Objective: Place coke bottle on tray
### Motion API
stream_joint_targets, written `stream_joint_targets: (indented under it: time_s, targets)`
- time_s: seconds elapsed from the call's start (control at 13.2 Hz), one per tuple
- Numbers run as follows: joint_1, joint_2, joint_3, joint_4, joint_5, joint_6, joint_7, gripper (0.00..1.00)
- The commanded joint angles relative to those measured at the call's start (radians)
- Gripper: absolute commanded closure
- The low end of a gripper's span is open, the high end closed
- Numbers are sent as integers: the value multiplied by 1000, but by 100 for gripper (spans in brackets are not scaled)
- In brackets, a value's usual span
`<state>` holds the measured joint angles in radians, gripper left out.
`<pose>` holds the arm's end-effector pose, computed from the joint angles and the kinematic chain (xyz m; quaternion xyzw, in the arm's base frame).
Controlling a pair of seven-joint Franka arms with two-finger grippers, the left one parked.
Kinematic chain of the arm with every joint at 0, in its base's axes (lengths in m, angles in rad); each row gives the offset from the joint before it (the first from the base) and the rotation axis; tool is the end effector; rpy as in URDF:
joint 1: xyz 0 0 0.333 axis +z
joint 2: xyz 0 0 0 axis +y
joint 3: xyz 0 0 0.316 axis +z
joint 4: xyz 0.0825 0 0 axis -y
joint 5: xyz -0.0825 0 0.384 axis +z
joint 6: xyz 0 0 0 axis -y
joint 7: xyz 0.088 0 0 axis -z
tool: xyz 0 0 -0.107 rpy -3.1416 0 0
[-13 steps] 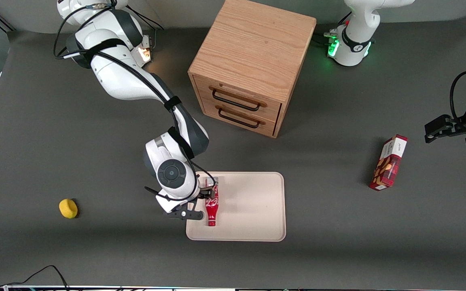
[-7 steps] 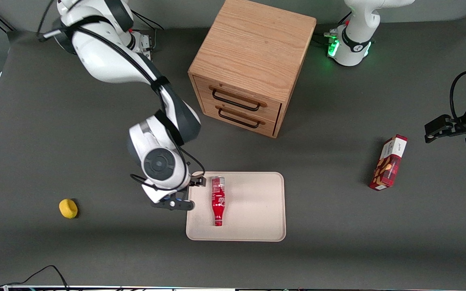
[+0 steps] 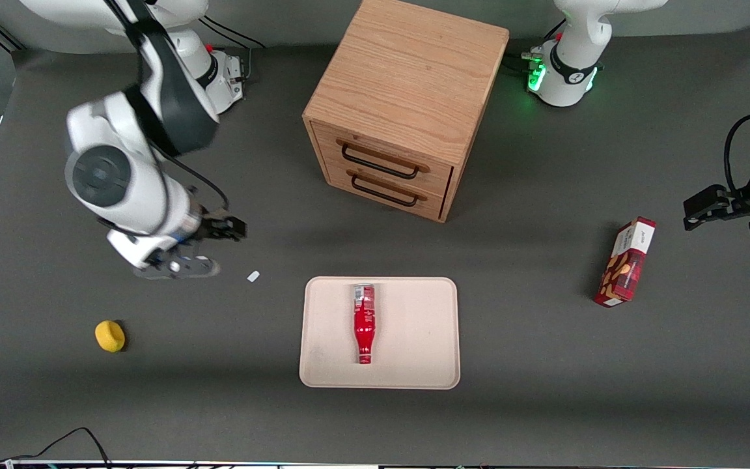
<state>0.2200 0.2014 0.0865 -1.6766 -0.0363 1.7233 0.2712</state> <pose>0.5792 0.1762 0.4698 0.9968 0.0215 -0.0711 0.0305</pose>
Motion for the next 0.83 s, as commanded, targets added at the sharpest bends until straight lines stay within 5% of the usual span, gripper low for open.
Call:
stream_joint_targets:
  time_s: [0.0,0.23,0.75]
  targets:
    - [6,-273,-126,-262,65,36,-159,0]
    - [6,-410,-184,-322,65,18,-144,0]
    - [-13,-347,-206,-101,58,-165,-147,0]
